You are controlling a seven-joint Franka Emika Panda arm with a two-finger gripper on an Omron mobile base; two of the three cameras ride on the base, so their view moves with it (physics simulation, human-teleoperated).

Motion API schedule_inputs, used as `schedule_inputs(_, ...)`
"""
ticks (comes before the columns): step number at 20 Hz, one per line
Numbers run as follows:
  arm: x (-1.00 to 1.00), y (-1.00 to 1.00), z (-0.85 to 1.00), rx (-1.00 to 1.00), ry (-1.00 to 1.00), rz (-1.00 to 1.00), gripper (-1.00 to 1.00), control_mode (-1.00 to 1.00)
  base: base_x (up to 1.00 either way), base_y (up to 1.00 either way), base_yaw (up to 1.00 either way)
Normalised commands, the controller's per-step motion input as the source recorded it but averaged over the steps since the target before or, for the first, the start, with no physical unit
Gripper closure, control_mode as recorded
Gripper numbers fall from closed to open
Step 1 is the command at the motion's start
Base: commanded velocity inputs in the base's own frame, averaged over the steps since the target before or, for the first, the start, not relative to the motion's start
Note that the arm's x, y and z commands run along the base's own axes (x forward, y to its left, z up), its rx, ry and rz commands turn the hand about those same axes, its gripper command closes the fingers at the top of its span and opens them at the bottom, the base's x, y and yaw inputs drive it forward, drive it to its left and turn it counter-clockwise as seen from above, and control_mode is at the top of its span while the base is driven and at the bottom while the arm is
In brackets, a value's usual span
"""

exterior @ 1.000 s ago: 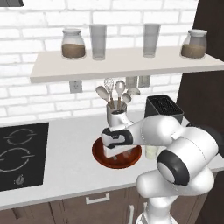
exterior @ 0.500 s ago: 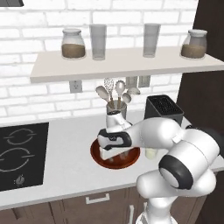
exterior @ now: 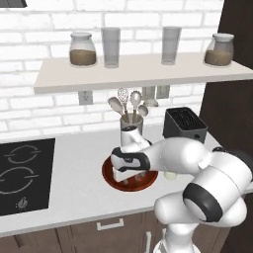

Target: Grab a lemon wedge from the fridge and one ice cube from the ice bowl, and put them in the glass of lemonade.

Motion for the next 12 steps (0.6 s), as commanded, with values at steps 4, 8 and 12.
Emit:
schedule_inputs(4, -0.04, 0.0, -0.05, 0.0, 0.0, 0.0, -1.0, -1.0, 0.0, 0.0, 0.0)
schedule_inputs(8, -0.04, 0.0, -0.05, 0.0, 0.0, 0.0, -1.0, -1.0, 0.0, 0.0, 0.0)
schedule_inputs(12, -0.04, 0.0, -0.01, 0.0, 0.0, 0.0, 1.0, -1.0, 0.0, 0.0, 0.0)
